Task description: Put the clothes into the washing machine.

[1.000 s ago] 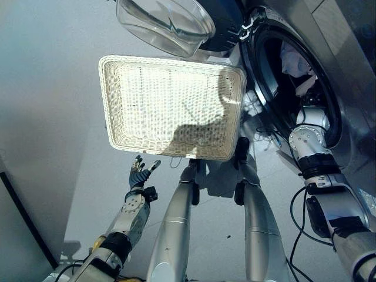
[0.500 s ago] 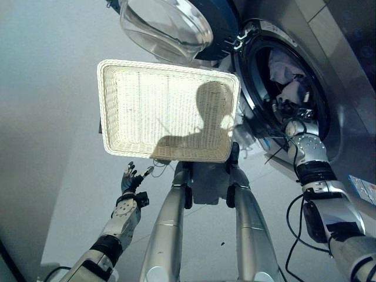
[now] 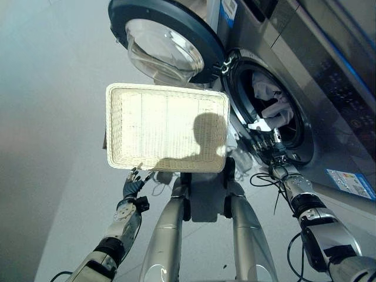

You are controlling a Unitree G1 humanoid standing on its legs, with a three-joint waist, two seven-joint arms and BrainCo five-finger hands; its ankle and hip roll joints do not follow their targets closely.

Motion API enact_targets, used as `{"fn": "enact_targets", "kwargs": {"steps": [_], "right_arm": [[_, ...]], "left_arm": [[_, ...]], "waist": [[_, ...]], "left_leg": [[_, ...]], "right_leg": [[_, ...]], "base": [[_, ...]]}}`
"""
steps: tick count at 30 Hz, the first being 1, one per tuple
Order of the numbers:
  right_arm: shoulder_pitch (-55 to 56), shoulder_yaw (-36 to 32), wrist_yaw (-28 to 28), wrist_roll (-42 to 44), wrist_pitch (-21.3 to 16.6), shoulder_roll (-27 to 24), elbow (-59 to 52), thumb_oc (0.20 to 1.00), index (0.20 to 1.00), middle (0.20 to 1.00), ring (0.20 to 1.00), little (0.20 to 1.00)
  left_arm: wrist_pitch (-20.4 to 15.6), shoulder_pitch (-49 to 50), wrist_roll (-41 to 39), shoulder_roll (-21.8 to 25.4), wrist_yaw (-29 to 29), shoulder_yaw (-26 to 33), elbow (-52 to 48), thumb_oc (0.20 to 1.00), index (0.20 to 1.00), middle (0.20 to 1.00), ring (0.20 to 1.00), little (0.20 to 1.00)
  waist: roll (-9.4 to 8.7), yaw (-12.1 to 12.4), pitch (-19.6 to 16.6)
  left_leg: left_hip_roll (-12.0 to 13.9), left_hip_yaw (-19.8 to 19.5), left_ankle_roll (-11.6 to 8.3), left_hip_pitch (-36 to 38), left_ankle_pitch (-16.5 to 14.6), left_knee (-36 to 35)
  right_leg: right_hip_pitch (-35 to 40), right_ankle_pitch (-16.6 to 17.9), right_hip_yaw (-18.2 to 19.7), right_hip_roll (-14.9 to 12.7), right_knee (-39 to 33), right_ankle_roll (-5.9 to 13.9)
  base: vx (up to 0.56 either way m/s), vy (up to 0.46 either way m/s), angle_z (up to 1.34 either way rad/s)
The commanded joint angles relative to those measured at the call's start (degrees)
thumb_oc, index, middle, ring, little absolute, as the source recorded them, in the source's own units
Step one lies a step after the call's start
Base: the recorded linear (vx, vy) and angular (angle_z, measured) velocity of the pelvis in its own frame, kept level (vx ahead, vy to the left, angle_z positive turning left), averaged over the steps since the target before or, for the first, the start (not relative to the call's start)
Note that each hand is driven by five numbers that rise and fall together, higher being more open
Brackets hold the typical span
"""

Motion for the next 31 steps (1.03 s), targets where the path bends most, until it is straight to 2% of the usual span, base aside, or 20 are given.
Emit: {"fn": "enact_targets", "kwargs": {"steps": [1,3,4,6,7,10,13,14,15,19,23,26,31], "right_arm": [[4.9,-2.8,3.6,-1.7,0.7,0.6,2.0,1.0,1.0,1.0,1.0,1.0],[7.4,-3.4,4.0,-1.8,0.0,1.9,3.7,1.0,1.0,1.0,1.0,1.0],[9.3,-4.1,4.3,-2.5,-0.5,2.7,5.3,1.0,1.0,1.0,1.0,1.0],[9.5,-4.1,4.4,-2.6,-0.5,2.7,5.3,1.0,1.0,1.0,1.0,1.0],[12.9,-5.5,4.7,-8.2,-0.8,3.6,8.7,1.0,1.0,1.0,1.0,1.0],[14.7,-5.5,4.4,-11.5,-1.3,4.1,10.1,1.0,1.0,1.0,1.0,1.0],[17.7,-4.3,3.7,-24.1,-3.0,4.8,13.9,1.0,1.0,1.0,1.0,1.0],[18.1,-4.2,3.6,-25.7,-3.1,4.9,14.4,1.0,1.0,1.0,1.0,1.0],[19.8,-2.2,3.4,-32.3,-3.5,5.5,16.3,1.0,1.0,1.0,1.0,1.0],[22.1,-0.2,3.6,-41.7,-3.6,5.7,18.8,1.0,1.0,1.0,1.0,1.0],[24.6,3.8,3.7,-55.2,-3.9,5.8,20.5,1.0,1.0,1.0,1.0,1.0],[26.1,7.5,5.9,-64.5,-4.6,6.1,20.6,1.0,1.0,1.0,1.0,1.0],[27.0,12.5,7.9,-72.6,-5.4,6.4,19.4,1.0,1.0,1.0,1.0,1.0]], "left_arm": [[2.0,2.4,0.9,-0.4,-7.5,2.8,3.3,1.0,1.0,1.0,1.0,1.0],[2.8,3.1,2.1,-0.5,-9.3,3.7,5.3,1.0,1.0,1.0,1.0,1.0],[2.7,4.1,3.3,-0.8,-10.4,4.2,7.0,1.0,1.0,1.0,1.0,1.0],[2.7,4.2,3.3,-0.8,-10.5,4.2,7.1,1.0,1.0,1.0,1.0,1.0],[3.0,5.9,6.0,-1.6,-11.4,5.0,10.4,1.0,1.0,1.0,1.0,1.0],[3.4,6.5,7.3,-2.2,-11.7,5.1,11.9,1.0,1.0,1.0,1.0,1.0],[4.1,7.6,9.4,-2.9,-15.0,5.2,15.1,1.0,1.0,1.0,1.0,1.0],[4.1,7.8,9.7,-3.0,-15.6,5.1,15.6,1.0,1.0,1.0,1.0,1.0],[5.0,8.6,10.6,-3.5,-18.2,4.7,17.0,1.0,1.0,1.0,1.0,1.0],[5.4,10.1,12.7,-4.2,-21.6,4.6,19.8,1.0,1.0,1.0,1.0,1.0],[6.7,11.4,14.8,-4.8,-24.8,5.0,21.9,1.0,1.0,1.0,1.0,1.0],[7.9,12.0,15.6,-5.0,-25.8,5.8,22.5,1.0,1.0,1.0,1.0,1.0],[9.1,12.9,17.3,-5.5,-26.7,6.1,22.7,1.0,1.0,1.0,1.0,1.0]], "waist": [[0.8,1.3,-1.1],[0.24,1.3,-1.8],[-0.09,1.4,-3.3],[-0.11,1.4,-3.3],[-0.44,1.7,-6.5],[-0.54,1.8,-8.4],[-0.67,2.0,-11.8],[-0.69,2.0,-12.2],[-0.84,2.1,-14.1],[-1.08,1.9,-16.8],[-1.41,1.4,-20.0],[-1.8,0.8,-21.6],[-2.49,0.4,-22.8]], "left_leg": [[-0.5,1.5,-2.27,8.7,-2.1,-2.9],[-0.2,1.5,-2.5,12.5,-2.2,-4.1],[0.0,1.2,-2.59,14.3,-2.3,-5.1],[-0.1,1.1,-2.59,14.7,-2.3,-5.4],[0.5,1.0,-2.91,18.1,-2.3,-7.8],[0.8,0.9,-3.01,20.3,-2.0,-10.0],[1.2,0.3,-3.32,24.4,-1.2,-14.3],[1.3,0.1,-3.37,25.0,-1.1,-14.8],[1.4,-0.1,-3.37,26.9,-0.8,-16.3],[1.2,-0.5,-3.12,29.2,-1.3,-16.9],[0.9,-0.6,-2.59,31.3,-2.8,-16.0],[0.5,-0.6,-2.1,32.8,-4.3,-15.0],[-0.2,-1.1,-1.54,34.2,-6.3,-12.9]], "right_leg": [[7.6,-6.1,-2.8,1.5,3.2,2.31],[11.5,-5.6,-2.8,0.8,1.6,2.78],[13.3,-5.4,-2.6,0.4,0.6,3.1],[13.7,-5.4,-2.6,0.4,0.4,3.12],[17.4,-5.6,-2.7,0.5,-1.6,3.29],[19.8,-5.9,-2.9,0.8,-2.9,3.34],[24.1,-6.5,-3.3,1.5,-5.1,3.3],[24.7,-6.6,-3.4,1.6,-5.4,3.29],[26.8,-6.8,-3.9,1.8,-6.4,3.03],[29.3,-7.1,-4.0,2.3,-7.6,2.64],[31.7,-7.8,-3.4,2.7,-8.3,2.16],[33.4,-8.4,-2.8,3.2,-8.6,1.8],[35.4,-8.6,-1.8,3.7,-9.6,1.31]], "base": [[0.06,-0.02,0.21],[0.12,-0.027,0.18],[0.12,-0.02,0.02],[0.12,-0.013,0.08],[0.16,-0.015,0.07],[0.16,-0.032,0.06],[0.14,-0.035,0.03],[0.19,-0.023,0.09],[0.14,-0.007,0.07],[0.11,0.014,0.06],[0.08,0.02,-0.01],[0.03,-0.005,0.0],[0.0,-0.039,-0.05]]}}
